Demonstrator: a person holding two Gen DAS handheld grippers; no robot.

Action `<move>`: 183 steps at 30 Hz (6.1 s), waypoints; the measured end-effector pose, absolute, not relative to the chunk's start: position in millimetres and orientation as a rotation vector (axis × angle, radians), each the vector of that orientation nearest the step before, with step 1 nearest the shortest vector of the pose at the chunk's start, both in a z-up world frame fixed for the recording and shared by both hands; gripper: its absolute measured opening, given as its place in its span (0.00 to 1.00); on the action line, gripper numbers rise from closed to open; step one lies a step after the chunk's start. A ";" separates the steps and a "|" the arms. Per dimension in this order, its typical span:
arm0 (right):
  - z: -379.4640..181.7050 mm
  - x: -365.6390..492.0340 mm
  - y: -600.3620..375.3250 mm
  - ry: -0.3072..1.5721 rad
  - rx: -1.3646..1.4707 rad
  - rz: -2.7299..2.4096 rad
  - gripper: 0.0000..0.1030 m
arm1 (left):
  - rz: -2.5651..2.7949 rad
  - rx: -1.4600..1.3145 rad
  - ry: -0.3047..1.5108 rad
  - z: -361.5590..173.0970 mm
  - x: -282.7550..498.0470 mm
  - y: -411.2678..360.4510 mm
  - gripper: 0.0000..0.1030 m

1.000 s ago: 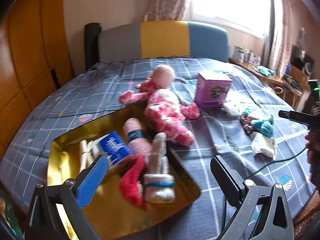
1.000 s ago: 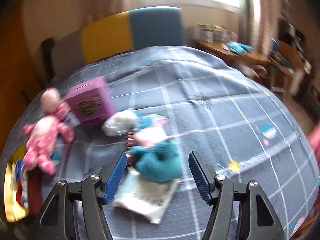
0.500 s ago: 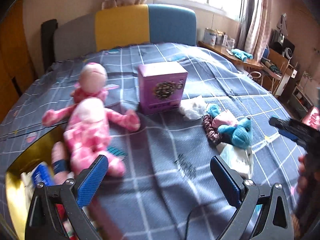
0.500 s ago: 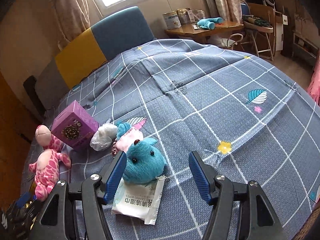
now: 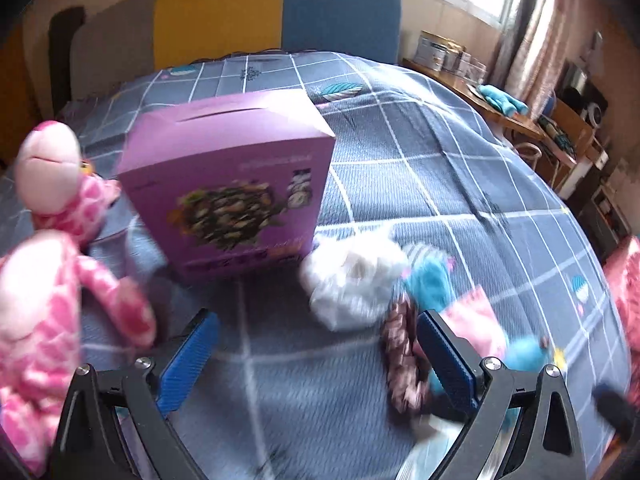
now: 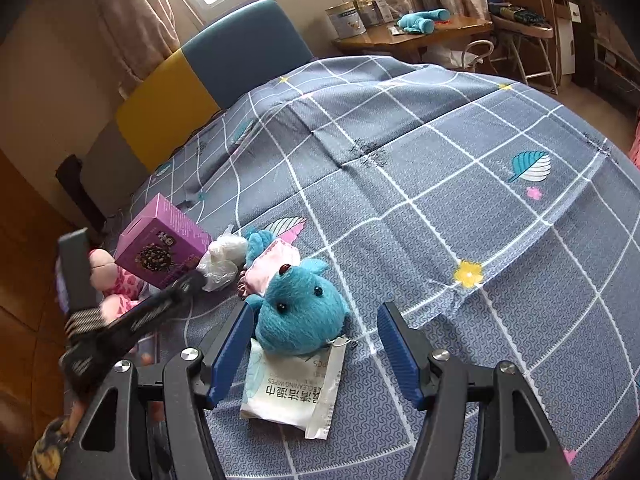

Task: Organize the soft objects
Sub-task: 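Grasp the white plastic bag with the left gripper, then grasp the blue plush toy with the right gripper while the left lifts the bag, then carry the plastic bag over the gold tray with the left gripper while the right holds the plush, then open the left gripper to drop the white plastic bag into the tray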

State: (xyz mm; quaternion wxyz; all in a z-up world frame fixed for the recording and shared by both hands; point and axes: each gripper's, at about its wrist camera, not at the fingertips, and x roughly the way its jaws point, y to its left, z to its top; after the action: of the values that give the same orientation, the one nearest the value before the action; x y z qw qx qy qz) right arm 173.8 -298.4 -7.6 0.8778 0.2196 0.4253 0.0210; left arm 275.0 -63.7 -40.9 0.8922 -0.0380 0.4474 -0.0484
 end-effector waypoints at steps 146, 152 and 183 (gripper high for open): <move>-77.7 144.8 -86.3 0.942 -0.248 0.369 0.49 | 0.311 -0.368 0.785 -17.6 -27.3 232.5 0.44; -78.4 143.8 -84.1 0.946 -0.254 0.374 0.49 | 0.397 -0.426 0.794 -26.7 -26.3 275.2 0.46; -80.8 143.2 -83.3 0.954 -0.271 0.360 0.50 | 0.562 -0.339 0.704 -29.0 -16.9 271.5 1.00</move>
State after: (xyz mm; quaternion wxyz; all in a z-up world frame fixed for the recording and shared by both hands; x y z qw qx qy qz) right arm 143.2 -83.3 -80.8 0.8639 -0.1295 0.4554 0.1717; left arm -16.9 271.5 -29.0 0.8864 -0.1632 0.3386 0.2703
